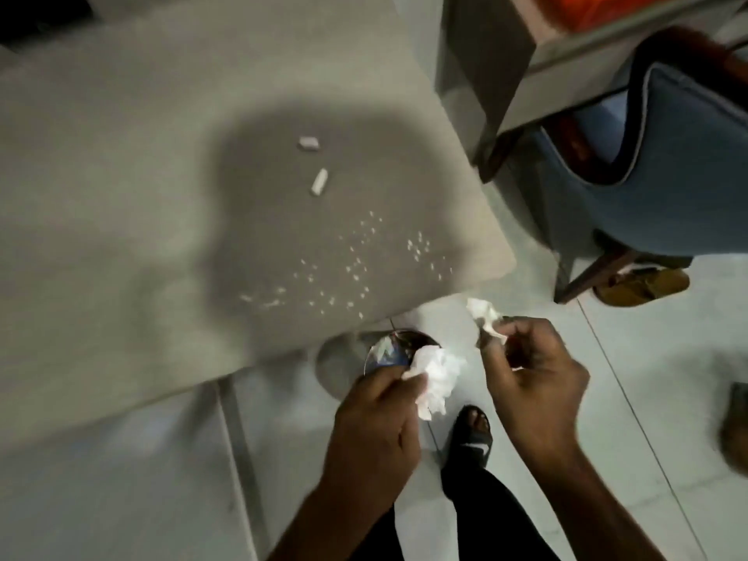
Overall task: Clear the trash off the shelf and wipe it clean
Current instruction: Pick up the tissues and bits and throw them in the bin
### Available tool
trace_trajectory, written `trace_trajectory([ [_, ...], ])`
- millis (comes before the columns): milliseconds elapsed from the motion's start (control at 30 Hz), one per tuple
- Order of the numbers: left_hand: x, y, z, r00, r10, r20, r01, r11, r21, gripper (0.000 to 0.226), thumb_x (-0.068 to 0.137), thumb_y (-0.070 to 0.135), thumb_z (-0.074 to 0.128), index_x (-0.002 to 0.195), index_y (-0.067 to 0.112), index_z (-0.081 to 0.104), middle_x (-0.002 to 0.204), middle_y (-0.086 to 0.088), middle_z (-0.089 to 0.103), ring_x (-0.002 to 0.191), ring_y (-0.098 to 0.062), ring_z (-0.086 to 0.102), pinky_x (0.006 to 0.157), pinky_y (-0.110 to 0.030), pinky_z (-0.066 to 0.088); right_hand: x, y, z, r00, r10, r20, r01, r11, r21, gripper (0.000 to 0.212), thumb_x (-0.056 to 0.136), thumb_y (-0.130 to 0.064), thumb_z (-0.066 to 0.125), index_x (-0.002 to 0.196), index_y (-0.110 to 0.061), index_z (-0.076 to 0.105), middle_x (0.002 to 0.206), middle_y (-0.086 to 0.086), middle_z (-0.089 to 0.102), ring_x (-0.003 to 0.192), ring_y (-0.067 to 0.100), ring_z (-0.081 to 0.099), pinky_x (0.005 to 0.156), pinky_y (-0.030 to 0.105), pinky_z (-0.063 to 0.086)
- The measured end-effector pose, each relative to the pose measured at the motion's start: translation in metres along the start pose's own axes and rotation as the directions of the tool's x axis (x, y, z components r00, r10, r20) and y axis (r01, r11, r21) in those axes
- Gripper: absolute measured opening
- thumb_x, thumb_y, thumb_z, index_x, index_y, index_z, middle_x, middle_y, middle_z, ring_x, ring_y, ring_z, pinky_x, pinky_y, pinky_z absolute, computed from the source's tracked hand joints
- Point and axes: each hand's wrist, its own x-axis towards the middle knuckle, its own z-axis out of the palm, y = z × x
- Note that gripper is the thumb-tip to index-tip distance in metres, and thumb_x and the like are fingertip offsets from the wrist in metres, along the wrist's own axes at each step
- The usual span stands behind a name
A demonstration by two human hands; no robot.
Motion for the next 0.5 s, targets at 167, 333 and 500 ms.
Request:
trace_trajectory([
  [167, -0.033, -0.069, 0.124, 0.93, -0.272, 0.246, 0.25, 0.961, 0.116, 0.025, 0.075, -0.003, 0.07, 0.095, 0.009, 0.078, 0.108, -0.012, 0.07, 0.09, -0.028, 0.073, 0.08, -0.027, 0.058, -0.036, 0.134, 0.049, 0.972, 0.115, 0.203, -0.102, 0.992, -0.072, 0.02, 0.08, -0.009, 0.076, 0.079, -0.022, 0.061, 0.061, -0.004, 0.065, 0.056, 0.011, 0.062, 0.055, 0.016, 0.046],
  [333, -0.03, -0.144, 0.225, 0.802, -0.53, 0.276, 0.487, 0.847, 0.214, 0.025, 0.083, 0.005, 0.062, 0.101, 0.012, 0.078, 0.116, -0.012, 0.072, 0.102, -0.033, 0.07, 0.09, -0.033, 0.056, -0.043, 0.232, 0.116, 0.855, 0.284, 0.435, -0.191, 0.951, -0.244, 0.009, 0.077, -0.004, 0.072, 0.081, -0.012, 0.072, 0.079, 0.005, 0.075, 0.075, 0.024, 0.071, 0.069, 0.02, 0.046],
  [500, -0.021, -0.196, 0.291, 0.735, -0.604, 0.306, 0.549, 0.796, 0.253, 0.029, 0.086, 0.007, 0.058, 0.108, 0.01, 0.077, 0.11, -0.014, 0.076, 0.106, -0.03, 0.07, 0.093, -0.032, 0.055, -0.031, 0.284, 0.173, 0.701, 0.454, 0.551, -0.155, 0.85, -0.503, 0.02, 0.084, -0.018, 0.067, 0.098, -0.006, 0.075, 0.098, 0.015, 0.076, 0.094, 0.031, 0.071, 0.082, 0.03, 0.054],
])
